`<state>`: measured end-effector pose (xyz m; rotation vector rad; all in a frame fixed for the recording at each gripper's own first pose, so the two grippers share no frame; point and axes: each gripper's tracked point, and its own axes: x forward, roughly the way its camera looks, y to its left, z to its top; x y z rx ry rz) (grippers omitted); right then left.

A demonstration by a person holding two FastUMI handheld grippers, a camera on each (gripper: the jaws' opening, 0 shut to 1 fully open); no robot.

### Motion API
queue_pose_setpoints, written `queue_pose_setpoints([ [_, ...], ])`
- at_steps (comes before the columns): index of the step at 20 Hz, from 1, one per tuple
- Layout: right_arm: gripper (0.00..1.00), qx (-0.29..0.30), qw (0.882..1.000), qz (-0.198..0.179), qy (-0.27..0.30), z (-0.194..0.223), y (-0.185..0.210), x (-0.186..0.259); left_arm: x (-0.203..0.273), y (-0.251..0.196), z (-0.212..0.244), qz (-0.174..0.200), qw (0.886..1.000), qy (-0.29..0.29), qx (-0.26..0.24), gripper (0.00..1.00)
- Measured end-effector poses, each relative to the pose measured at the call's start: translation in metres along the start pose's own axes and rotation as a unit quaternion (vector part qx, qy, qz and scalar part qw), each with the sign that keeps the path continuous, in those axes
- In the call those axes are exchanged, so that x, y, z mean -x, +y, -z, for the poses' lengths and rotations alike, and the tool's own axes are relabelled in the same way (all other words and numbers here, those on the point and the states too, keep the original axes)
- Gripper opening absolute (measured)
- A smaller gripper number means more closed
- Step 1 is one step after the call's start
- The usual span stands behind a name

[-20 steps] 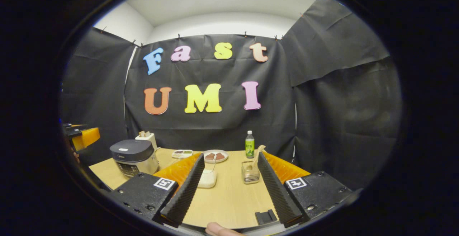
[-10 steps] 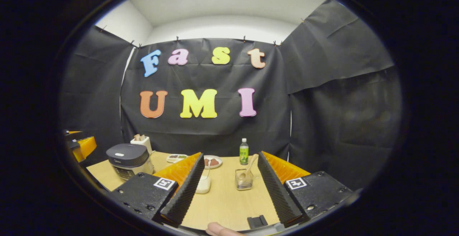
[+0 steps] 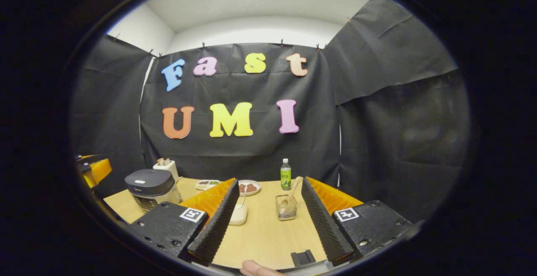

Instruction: Close the left gripper, press the button to open the rice cooker; take a wooden spoon from the chopstick holder with the right hand, scoop a spoonful of rice and pour it into the rice cooker, then put the wooden spoon back into the chopstick holder.

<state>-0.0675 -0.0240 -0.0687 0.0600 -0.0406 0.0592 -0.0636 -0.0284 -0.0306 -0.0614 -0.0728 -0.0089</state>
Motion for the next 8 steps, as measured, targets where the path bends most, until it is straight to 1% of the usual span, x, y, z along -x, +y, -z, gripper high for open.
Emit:
queue_pose_setpoints([
  [3,0.96,-0.001,1.000,-0.002,0.002,0.001,0.002,0.002,0.000,0.002,0.006,-0.001,1.000,0.005,0.001,0.96],
  [4,0.98,0.001,1.000,-0.001,0.002,0.001,0.002,0.002,0.000,0.002,0.006,-0.002,1.000,0.005,-0.002,0.96],
  [5,0.98,0.002,1.000,-0.001,0.001,0.001,0.003,0.003,0.001,0.005,0.006,-0.006,1.000,0.004,-0.005,0.96],
  [8,0.97,0.007,1.000,-0.010,0.000,0.004,0.011,0.004,0.002,0.005,0.006,-0.007,1.000,0.003,-0.013,0.96],
])
